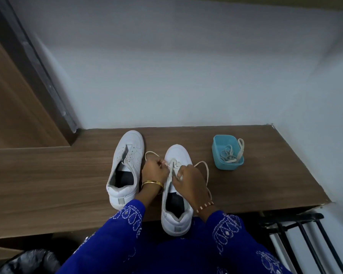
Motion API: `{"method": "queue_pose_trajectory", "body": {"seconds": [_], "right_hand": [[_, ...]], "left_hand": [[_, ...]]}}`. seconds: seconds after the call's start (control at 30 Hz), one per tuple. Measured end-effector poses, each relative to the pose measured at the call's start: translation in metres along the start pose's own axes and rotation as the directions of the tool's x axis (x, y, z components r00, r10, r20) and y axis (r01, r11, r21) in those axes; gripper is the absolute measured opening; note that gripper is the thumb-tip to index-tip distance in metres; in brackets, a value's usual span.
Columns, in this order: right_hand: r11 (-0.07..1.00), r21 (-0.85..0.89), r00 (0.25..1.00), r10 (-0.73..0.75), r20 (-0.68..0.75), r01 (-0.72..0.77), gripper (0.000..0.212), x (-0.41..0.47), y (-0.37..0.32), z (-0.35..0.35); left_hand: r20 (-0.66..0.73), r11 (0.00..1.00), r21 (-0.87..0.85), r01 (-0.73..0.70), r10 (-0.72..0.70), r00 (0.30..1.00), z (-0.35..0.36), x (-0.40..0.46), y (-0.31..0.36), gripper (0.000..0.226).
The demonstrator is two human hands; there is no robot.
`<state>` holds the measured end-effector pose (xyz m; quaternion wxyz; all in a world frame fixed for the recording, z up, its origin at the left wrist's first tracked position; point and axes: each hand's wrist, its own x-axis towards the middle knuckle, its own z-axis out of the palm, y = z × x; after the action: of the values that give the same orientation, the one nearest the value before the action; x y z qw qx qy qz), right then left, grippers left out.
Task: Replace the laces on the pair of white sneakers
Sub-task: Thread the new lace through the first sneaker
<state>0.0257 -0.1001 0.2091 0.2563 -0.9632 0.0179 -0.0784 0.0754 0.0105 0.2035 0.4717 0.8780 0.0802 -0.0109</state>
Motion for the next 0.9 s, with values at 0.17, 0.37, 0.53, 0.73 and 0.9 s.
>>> {"method": "queue_pose_trajectory", "body": {"seconds": [0.17, 0.37, 0.53, 0.73, 0.9], "right_hand": [[0.998, -0.035, 0.993, 0.05, 0.104, -0.047, 0.023, -0.002, -0.002, -0.004], [0.998, -0.008, 0.985, 0.068, 0.159, -0.068, 0.023, 0.007, 0.0, -0.013], [0.999, -0.003, 0.984, 0.041, 0.171, -0.041, 0.023, 0.008, 0.004, -0.01], [0.995, 0.071, 0.974, 0.058, 0.217, -0.075, 0.019, 0.01, 0.011, -0.011], [0.993, 0.083, 0.974, 0.063, 0.219, -0.083, 0.015, 0.008, 0.011, -0.011]], "left_hand": [[-0.166, 0.976, -0.217, 0.001, -0.038, 0.985, -0.016, 0.011, 0.004, 0.021], [-0.259, 0.642, -0.766, -0.014, -0.29, 0.921, -0.07, 0.025, 0.025, 0.027], [-0.058, 0.965, -0.251, 0.077, -0.094, 0.994, -0.066, 0.022, 0.006, 0.02], [0.294, 0.915, 0.37, -0.158, 0.047, 0.955, -0.025, -0.003, -0.002, 0.028], [0.247, 0.885, 0.438, -0.159, 0.052, 0.968, -0.016, -0.004, -0.007, 0.025]]}}
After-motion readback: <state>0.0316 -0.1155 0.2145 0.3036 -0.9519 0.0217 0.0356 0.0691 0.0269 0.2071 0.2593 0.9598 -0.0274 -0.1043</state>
